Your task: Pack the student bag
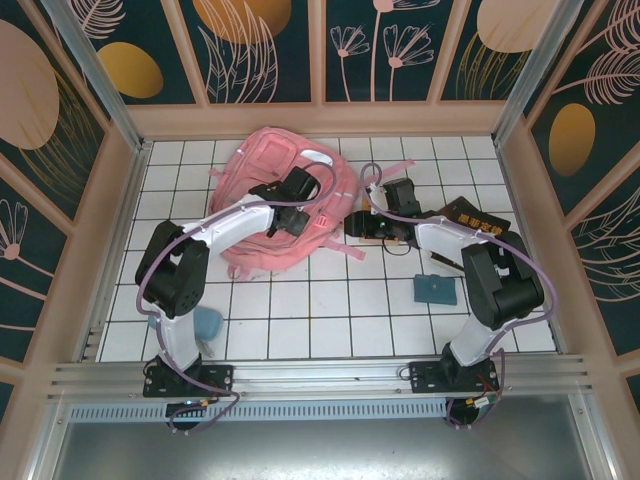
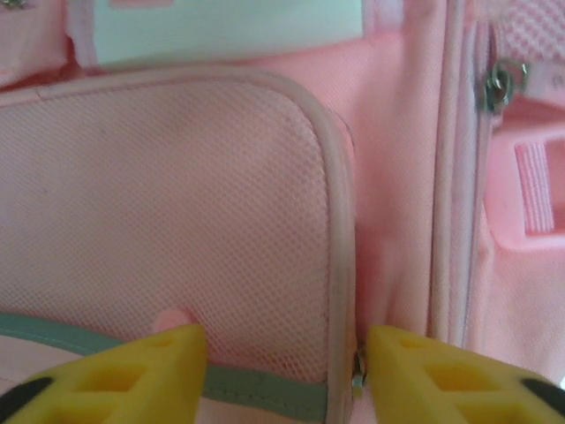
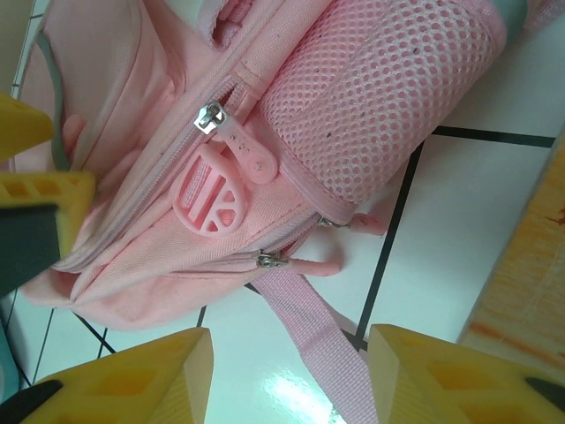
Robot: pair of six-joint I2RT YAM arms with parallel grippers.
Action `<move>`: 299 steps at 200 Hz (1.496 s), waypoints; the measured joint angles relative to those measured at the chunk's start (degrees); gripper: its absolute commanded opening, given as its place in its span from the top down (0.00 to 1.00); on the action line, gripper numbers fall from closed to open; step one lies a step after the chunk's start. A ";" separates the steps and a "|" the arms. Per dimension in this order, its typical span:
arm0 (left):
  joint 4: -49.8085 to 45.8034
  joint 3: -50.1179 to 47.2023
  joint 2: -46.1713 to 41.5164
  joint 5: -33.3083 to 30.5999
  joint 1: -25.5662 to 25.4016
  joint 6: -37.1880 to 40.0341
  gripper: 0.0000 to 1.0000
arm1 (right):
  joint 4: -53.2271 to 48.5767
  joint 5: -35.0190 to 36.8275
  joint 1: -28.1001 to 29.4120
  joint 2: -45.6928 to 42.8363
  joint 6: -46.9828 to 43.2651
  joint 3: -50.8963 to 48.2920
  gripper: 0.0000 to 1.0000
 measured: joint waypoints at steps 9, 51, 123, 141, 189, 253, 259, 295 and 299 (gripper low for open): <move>-0.98 0.00 0.00 0.83 0.04 0.48 0.40 | 0.28 0.00 0.00 0.00 0.50 0.02 0.50; -2.99 -0.50 -0.07 1.60 0.04 2.32 0.51 | 0.83 -0.02 0.00 0.00 2.03 0.02 0.51; -3.41 -0.92 -0.22 -1.22 -0.02 5.31 0.56 | 1.25 -0.74 0.00 0.00 2.34 0.02 0.51; -3.41 -0.85 -0.09 -1.22 -0.02 6.32 0.55 | 1.25 -0.87 0.00 0.00 2.01 0.00 0.48; -4.02 -0.42 1.53 -1.25 -0.04 8.76 0.82 | 1.73 -0.57 0.02 -1.22 0.66 -0.87 0.40; -3.50 -0.37 -3.76 -5.68 -0.07 8.52 0.97 | 4.46 0.26 1.66 -2.64 -3.78 -1.07 0.34; -3.15 -0.39 -4.96 -6.45 -0.07 8.46 0.98 | 4.70 0.09 1.95 -2.64 -4.59 -1.07 0.33; -1.64 -1.27 -11.32 -9.11 0.26 8.39 1.00 | 6.03 -3.89 3.41 -2.62 -8.70 -1.05 0.37; -1.53 -1.42 -11.72 -9.25 0.26 8.39 1.00 | 6.14 -4.35 3.48 -2.62 -9.09 -1.03 0.37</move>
